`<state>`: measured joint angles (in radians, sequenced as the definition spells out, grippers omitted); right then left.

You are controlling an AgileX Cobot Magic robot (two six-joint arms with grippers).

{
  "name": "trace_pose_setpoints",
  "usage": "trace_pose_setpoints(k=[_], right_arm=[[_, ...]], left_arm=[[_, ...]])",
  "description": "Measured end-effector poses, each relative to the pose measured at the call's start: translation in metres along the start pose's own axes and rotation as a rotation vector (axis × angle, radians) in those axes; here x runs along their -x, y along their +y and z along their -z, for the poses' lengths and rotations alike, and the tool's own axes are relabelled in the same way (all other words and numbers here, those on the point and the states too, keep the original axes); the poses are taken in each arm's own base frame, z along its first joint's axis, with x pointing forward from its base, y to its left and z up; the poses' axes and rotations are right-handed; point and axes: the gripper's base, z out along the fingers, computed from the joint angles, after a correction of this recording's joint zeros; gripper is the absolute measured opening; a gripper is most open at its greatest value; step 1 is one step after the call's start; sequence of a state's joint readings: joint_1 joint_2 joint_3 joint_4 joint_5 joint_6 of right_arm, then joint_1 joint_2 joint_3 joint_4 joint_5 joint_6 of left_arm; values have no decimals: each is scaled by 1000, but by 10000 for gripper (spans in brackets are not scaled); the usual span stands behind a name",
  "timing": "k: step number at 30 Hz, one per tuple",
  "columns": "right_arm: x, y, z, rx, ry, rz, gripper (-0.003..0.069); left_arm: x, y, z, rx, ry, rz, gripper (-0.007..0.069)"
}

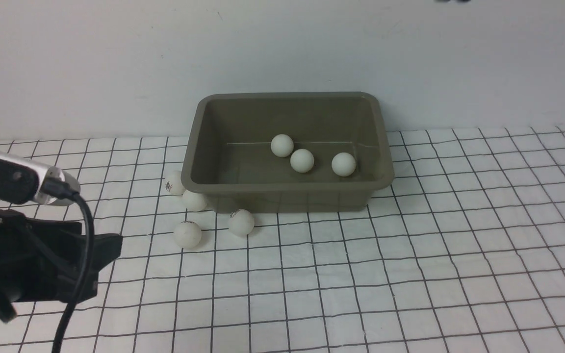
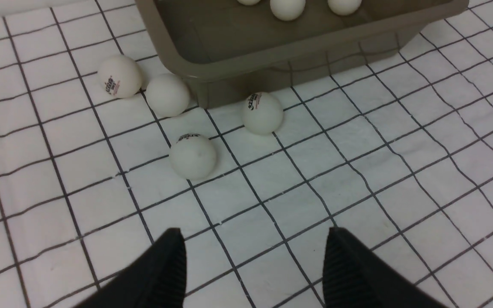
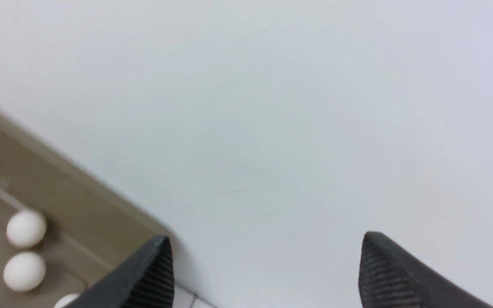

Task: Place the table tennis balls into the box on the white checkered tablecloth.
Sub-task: 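Reach for and grasp a ping pong ball on the table beside the basket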

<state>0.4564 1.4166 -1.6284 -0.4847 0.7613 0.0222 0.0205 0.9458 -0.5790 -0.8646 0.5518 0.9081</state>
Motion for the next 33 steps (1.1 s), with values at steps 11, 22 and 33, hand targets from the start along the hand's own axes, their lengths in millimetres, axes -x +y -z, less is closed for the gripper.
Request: trace_pose_setpoints(k=[11,22,33], right_arm=[[-13,-7,88,235,175,-139,516],[-16,-16,113,225,175,-70,516],[-14,-17,113,219,147,-60,514]], left_arm=[[33,38,-83,-47,126,-8,461],[18,63,-157,-125,354,175,492],[12,73,-172,-100,350,59,492]])
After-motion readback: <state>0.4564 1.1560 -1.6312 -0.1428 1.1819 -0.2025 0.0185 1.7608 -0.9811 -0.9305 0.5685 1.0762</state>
